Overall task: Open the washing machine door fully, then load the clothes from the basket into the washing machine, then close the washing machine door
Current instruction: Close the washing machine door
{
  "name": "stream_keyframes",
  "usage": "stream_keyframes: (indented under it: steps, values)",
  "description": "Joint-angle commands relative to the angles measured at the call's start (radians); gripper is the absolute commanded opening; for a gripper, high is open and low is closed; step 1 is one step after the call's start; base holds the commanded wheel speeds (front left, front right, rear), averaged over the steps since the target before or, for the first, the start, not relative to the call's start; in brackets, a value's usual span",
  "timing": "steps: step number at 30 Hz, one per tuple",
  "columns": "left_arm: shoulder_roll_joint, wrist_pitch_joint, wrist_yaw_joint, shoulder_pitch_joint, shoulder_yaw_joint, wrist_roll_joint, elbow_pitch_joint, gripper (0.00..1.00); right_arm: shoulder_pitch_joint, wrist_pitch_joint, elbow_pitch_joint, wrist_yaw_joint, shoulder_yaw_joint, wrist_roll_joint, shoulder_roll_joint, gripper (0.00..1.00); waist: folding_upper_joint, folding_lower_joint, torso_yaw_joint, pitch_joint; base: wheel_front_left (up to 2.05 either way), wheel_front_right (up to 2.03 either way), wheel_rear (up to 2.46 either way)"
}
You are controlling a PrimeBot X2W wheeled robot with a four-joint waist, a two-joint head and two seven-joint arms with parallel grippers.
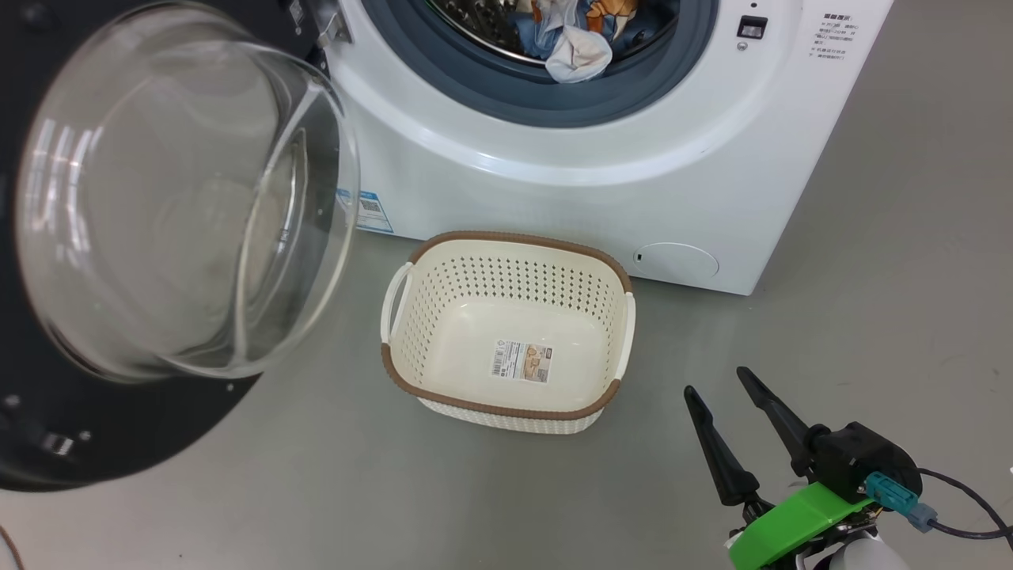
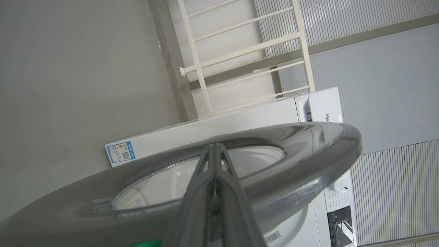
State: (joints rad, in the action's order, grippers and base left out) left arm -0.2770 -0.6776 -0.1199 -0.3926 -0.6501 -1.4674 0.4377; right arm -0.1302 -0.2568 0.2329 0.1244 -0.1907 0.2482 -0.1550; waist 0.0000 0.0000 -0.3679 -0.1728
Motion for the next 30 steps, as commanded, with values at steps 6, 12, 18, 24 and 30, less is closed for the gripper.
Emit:
stream_keyframes:
  steps: [6, 12, 18, 24, 30]
  values:
    - [0.026, -0.112, 0.004, 0.089, 0.018, -0.051, -0.149, 0.00, -0.021, -0.005, -0.013, 0.006, -0.026, 0.007, 0.010, 1.00, 0.0000, 0.0000, 0.004, 0.008, 0.00, 0.00, 0.00]
    - [0.090, -0.190, 0.021, 0.161, 0.044, -0.101, -0.289, 0.00, -0.021, -0.005, -0.008, 0.006, -0.028, 0.012, 0.018, 1.00, 0.0000, 0.0000, 0.015, 0.015, 0.00, 0.00, 0.00]
    - [0.143, -0.238, 0.035, 0.212, 0.084, -0.121, -0.394, 0.00, -0.022, -0.005, -0.006, 0.006, -0.029, 0.013, 0.024, 1.00, 0.0000, 0.0000, 0.032, 0.018, 0.00, 0.00, 0.00]
    - [0.195, -0.283, 0.038, 0.260, 0.157, -0.152, -0.512, 0.00, -0.026, -0.005, -0.004, 0.006, -0.030, 0.016, 0.030, 1.00, 0.0000, 0.0000, 0.066, 0.018, 0.00, 0.00, 0.00]
    - [0.217, -0.294, 0.037, 0.289, 0.241, -0.177, -0.593, 0.00, -0.029, -0.005, -0.006, 0.006, -0.024, 0.013, 0.034, 1.00, 0.0000, 0.0000, 0.109, 0.014, 0.00, 0.00, 0.00]
